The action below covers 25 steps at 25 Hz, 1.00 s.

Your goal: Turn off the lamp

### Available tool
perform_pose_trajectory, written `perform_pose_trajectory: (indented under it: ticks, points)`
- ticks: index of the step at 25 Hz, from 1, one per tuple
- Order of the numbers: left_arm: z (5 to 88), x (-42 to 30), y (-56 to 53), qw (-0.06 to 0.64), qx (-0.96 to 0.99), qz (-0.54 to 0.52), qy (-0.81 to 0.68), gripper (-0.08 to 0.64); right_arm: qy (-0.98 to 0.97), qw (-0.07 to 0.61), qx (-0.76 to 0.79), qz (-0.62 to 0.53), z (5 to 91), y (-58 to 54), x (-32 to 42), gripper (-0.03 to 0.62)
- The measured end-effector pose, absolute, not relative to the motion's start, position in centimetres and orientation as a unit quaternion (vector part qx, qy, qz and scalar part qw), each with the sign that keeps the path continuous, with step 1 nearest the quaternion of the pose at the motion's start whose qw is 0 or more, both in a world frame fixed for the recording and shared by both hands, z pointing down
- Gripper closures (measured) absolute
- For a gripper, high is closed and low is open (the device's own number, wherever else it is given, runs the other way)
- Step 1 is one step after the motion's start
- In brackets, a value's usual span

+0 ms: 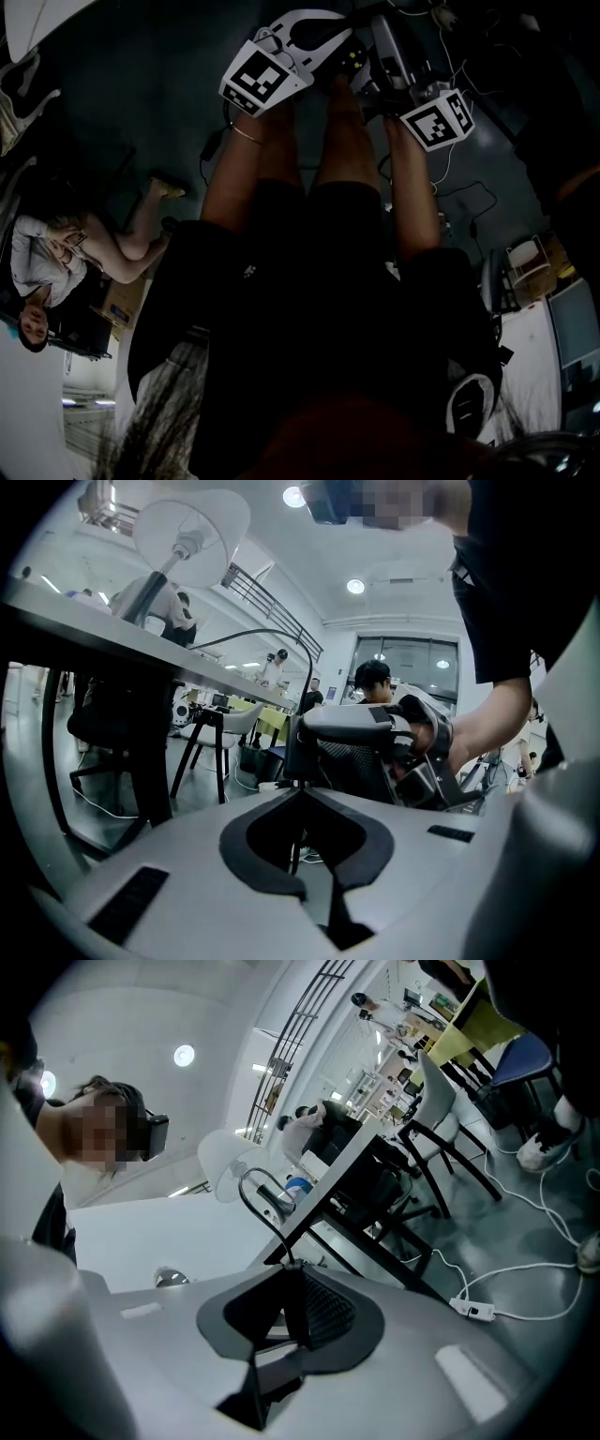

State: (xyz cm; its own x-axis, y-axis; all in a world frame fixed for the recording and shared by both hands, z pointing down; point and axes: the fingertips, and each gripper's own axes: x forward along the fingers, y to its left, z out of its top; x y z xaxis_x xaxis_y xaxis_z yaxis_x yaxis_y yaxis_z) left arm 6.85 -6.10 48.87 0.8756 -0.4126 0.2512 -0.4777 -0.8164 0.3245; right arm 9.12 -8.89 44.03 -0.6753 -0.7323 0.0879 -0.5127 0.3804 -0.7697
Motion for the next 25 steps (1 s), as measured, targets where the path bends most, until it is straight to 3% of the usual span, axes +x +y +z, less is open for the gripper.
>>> perform_pose_trajectory:
  ticks: [13, 25]
  points:
    - [48.9, 6.9, -6.1, 0.188, 0.951, 0.088, -0.228, 0.548, 0.821, 0.134, -0.38, -0.404, 44.0, -8.9, 9.2, 0.537]
    - [50.0, 7.6, -5.8, 0.202, 0.947, 0.09, -0.233, 0.548, 0.831, 0.091, -0.388, -0.389, 45.0, -8.6, 9.6, 0.535]
